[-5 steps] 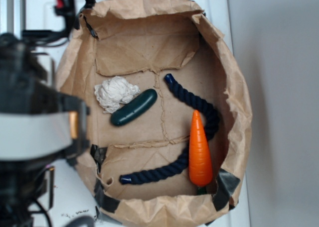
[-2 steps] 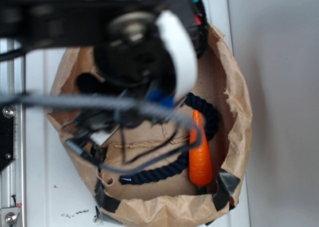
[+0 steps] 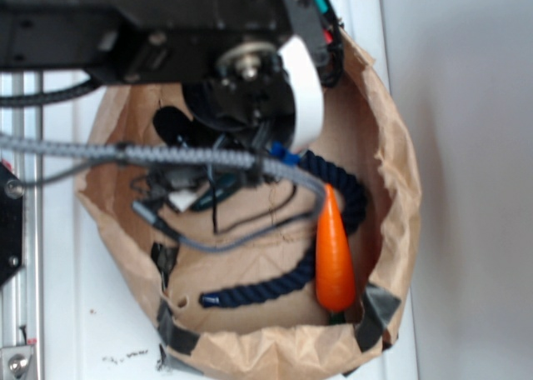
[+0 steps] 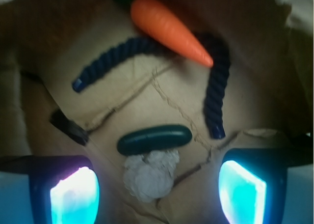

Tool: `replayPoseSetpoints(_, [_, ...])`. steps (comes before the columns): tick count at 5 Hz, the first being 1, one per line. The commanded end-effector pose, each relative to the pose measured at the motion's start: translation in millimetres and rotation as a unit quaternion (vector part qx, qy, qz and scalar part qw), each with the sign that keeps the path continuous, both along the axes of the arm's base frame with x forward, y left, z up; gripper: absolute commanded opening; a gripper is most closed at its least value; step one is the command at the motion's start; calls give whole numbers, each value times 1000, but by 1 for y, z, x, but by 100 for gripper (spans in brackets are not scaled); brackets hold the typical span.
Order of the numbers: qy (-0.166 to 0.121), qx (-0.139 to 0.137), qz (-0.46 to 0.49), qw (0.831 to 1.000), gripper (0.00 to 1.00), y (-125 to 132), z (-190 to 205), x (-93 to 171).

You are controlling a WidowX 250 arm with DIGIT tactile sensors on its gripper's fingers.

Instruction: Grab the white paper.

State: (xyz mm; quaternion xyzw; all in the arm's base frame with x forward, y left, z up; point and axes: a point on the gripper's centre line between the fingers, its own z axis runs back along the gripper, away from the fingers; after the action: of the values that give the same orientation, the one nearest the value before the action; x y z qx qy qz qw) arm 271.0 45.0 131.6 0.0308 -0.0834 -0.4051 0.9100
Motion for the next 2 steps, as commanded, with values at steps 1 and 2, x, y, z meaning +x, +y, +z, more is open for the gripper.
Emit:
replayPoseSetpoints(1, [-28,50,-24,998,100,9,-11,-2])
replayPoseSetpoints(2, [-13,62,-28,998,100,8,-26,3])
